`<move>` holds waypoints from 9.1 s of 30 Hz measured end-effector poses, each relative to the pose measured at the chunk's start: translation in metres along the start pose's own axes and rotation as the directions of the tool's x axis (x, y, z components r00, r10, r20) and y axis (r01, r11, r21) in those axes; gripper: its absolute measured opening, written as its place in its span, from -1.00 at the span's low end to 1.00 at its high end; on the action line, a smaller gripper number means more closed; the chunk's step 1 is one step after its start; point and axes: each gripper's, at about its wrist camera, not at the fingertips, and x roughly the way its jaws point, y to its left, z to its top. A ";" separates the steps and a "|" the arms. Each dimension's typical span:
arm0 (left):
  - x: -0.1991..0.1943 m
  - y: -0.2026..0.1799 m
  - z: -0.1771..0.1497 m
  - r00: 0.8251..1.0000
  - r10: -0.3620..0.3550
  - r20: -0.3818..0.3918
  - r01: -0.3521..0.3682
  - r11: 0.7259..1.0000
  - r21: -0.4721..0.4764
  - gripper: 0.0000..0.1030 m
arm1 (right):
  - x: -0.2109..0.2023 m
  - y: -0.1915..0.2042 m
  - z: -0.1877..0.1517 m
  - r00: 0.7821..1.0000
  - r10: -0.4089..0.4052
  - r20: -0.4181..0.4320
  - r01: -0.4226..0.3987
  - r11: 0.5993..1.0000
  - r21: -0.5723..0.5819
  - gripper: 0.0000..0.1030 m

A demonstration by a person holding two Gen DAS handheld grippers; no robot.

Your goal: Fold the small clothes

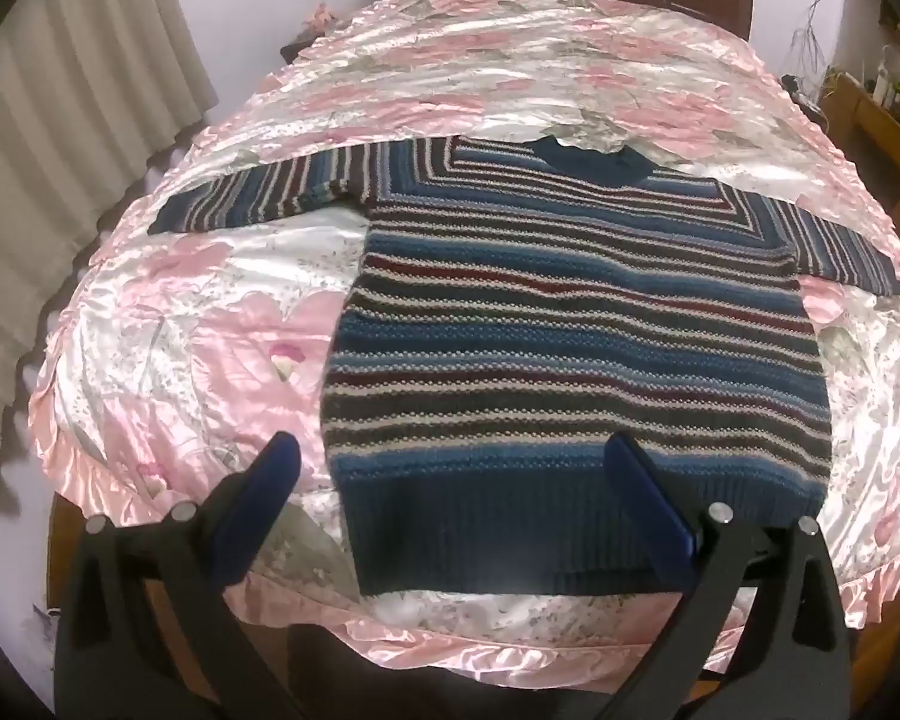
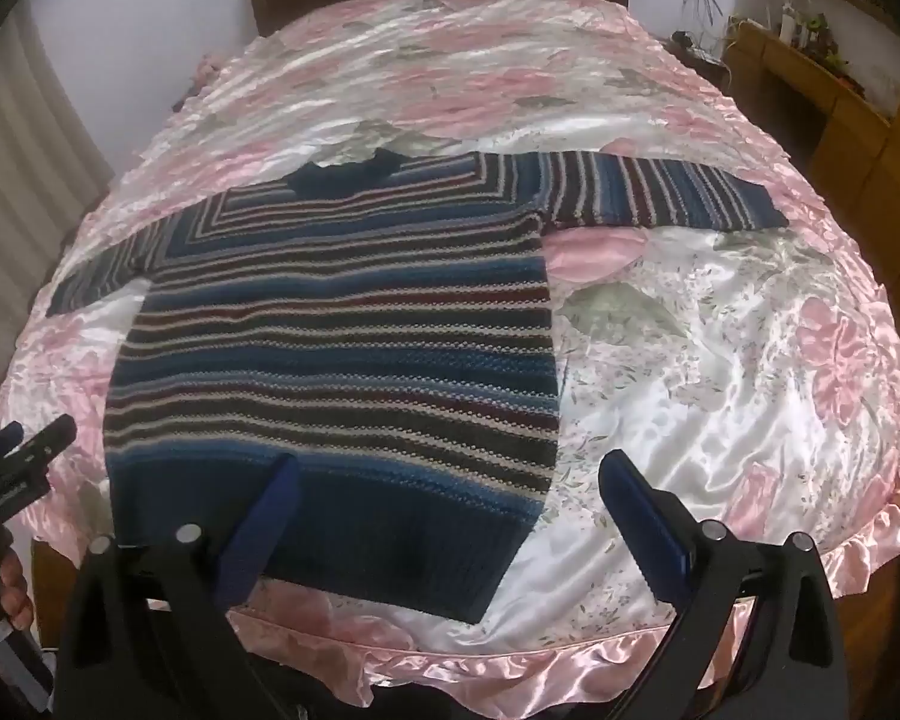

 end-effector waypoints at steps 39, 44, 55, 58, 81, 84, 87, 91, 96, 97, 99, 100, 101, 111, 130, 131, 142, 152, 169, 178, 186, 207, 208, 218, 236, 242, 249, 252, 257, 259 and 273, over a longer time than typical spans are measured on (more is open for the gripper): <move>0.002 0.003 -0.005 0.999 0.039 0.010 -0.039 0.999 -0.002 0.95 | 0.008 0.005 -0.003 1.000 -0.025 -0.013 0.025 0.999 -0.020 0.93; 0.004 0.005 -0.006 0.999 0.041 0.007 -0.041 0.999 -0.006 0.95 | 0.008 0.005 -0.003 1.000 -0.026 -0.015 0.026 1.000 -0.019 0.93; 0.005 0.006 -0.006 0.999 0.042 0.006 -0.042 0.999 -0.007 0.95 | 0.010 0.005 -0.001 1.000 -0.024 -0.015 0.023 1.000 -0.020 0.93; 0.005 0.006 -0.006 0.999 0.043 0.006 -0.043 0.999 -0.006 0.95 | 0.010 0.005 -0.002 1.000 -0.024 -0.016 0.023 1.000 -0.019 0.93; 0.005 0.007 -0.005 0.999 0.045 0.005 -0.045 0.999 -0.006 0.95 | 0.011 0.006 0.000 1.000 -0.024 -0.015 0.023 1.000 -0.020 0.93; 0.005 0.007 -0.006 0.999 0.046 0.005 -0.046 0.999 -0.007 0.95 | 0.011 0.006 0.000 1.000 -0.023 -0.015 0.023 1.000 -0.021 0.93; 0.006 0.007 -0.006 0.999 0.044 0.001 -0.044 0.999 -0.008 0.95 | 0.013 0.005 0.000 1.000 -0.019 -0.020 0.019 1.000 -0.017 0.93; 0.009 0.009 0.000 0.999 0.046 -0.002 -0.046 0.999 -0.005 0.95 | 0.019 0.001 0.003 0.999 -0.018 -0.028 0.018 1.000 -0.018 0.93; 0.015 -0.012 0.023 0.999 0.040 0.009 -0.041 0.999 0.016 0.95 | 0.026 -0.041 0.029 0.999 -0.035 -0.032 0.034 0.999 -0.024 0.93; 0.017 -0.019 0.031 0.999 0.036 0.017 -0.037 0.999 0.016 0.95 | 0.028 -0.056 0.038 0.998 -0.062 -0.027 0.062 0.998 -0.018 0.93; 0.022 -0.038 0.045 0.999 0.021 0.025 -0.022 1.000 0.015 0.95 | 0.032 -0.093 0.061 0.994 -0.112 -0.007 0.112 0.994 -0.005 0.93; 0.024 -0.048 0.053 1.000 0.006 0.029 -0.006 1.000 0.014 0.95 | 0.036 -0.113 0.074 0.991 -0.131 -0.005 0.131 0.991 0.005 0.93; 0.028 -0.060 0.064 0.999 -0.012 0.034 0.012 1.000 0.015 0.95 | 0.040 -0.129 0.085 0.990 -0.142 -0.011 0.142 0.990 0.020 0.93; 0.084 -0.227 0.168 0.995 -0.074 0.068 0.070 0.996 0.059 0.95 | 0.145 -0.317 0.212 0.981 -0.170 -0.093 0.184 0.968 0.171 0.93; 0.183 -0.366 0.243 1.000 -0.019 0.019 0.017 0.992 0.127 0.95 | 0.251 -0.450 0.260 0.983 0.018 -0.181 0.043 0.944 0.328 0.87; 0.185 -0.369 0.243 1.000 -0.021 0.015 0.019 0.991 0.131 0.95 | 0.252 -0.453 0.259 0.984 0.025 -0.178 0.038 0.938 0.343 0.79; 0.194 -0.343 0.245 1.000 0.022 0.015 -0.024 0.991 0.134 0.95 | 0.232 -0.455 0.266 0.994 0.036 -0.104 0.006 0.926 0.377 -0.67; 0.196 -0.255 0.255 0.997 0.077 -0.015 -0.076 0.995 0.070 0.95 | 0.224 -0.323 0.290 0.995 -0.041 -0.095 0.050 0.995 0.091 -0.68; 0.208 -0.181 0.241 0.994 0.072 -0.076 -0.071 0.997 0.014 0.95 | 0.261 -0.137 0.260 0.938 0.261 -0.227 -0.290 0.951 -0.107 -0.07; 0.214 -0.267 0.227 0.973 -0.169 -0.158 0.178 0.983 0.045 0.95 | 0.225 -0.227 0.245 0.967 0.213 -0.140 -0.212 0.977 0.021 0.02; 0.243 -0.359 0.219 0.887 -0.345 -0.306 0.370 0.929 0.026 0.95 | 0.218 -0.272 0.222 0.965 0.241 -0.106 -0.234 0.970 0.068 0.02; 0.237 -0.338 0.241 0.895 -0.403 -0.192 0.395 0.915 -0.077 -1.00 | 0.205 -0.286 0.221 0.970 0.234 -0.063 -0.225 0.967 0.117 0.16; 0.232 -0.329 0.245 0.904 -0.394 -0.168 0.386 0.919 -0.079 -1.00 | 0.205 -0.284 0.221 0.970 0.235 -0.063 -0.227 0.967 0.116 0.16; 0.256 -0.343 0.219 0.787 -0.479 -0.390 0.474 0.873 -0.116 0.18 | 0.202 -0.271 0.220 0.973 0.220 -0.077 -0.214 0.974 0.078 0.22; 0.246 -0.357 0.231 0.806 -0.537 -0.251 0.507 0.843 -0.176 -0.92 | 0.231 -0.322 0.244 0.984 0.156 -0.090 -0.138 0.974 0.178 0.26; 0.221 -0.319 0.245 0.802 -0.571 -0.176 0.539 0.818 -0.200 -0.93 | 0.226 -0.312 0.239 0.984 0.146 -0.098 -0.130 0.979 0.154 0.27; 0.196 -0.218 0.277 0.896 -0.443 -0.036 0.428 0.883 -0.193 -0.93 | 0.225 -0.283 0.241 0.979 0.177 -0.104 -0.165 0.979 0.117 0.28; 0.203 -0.172 0.287 0.927 -0.376 -0.020 0.360 0.902 -0.238 -0.93 | 0.231 -0.260 0.244 0.973 0.199 -0.120 -0.189 0.978 0.090 0.28; 0.229 -0.106 0.287 0.966 -0.257 -0.034 0.237 0.929 -0.283 -0.93 | 0.244 -0.219 0.249 0.956 0.256 -0.144 -0.249 0.966 0.065 0.35; 0.244 -0.092 0.282 0.964 -0.259 -0.066 0.228 0.926 -0.299 -0.93 | 0.254 -0.199 0.250 0.943 0.289 -0.163 -0.283 0.957 0.062 0.36; 0.268 -0.054 0.255 0.970 -0.199 -0.138 0.147 0.937 -0.317 -0.44 | 0.293 -0.139 0.235 0.908 0.306 -0.286 -0.307 0.951 0.041 -0.49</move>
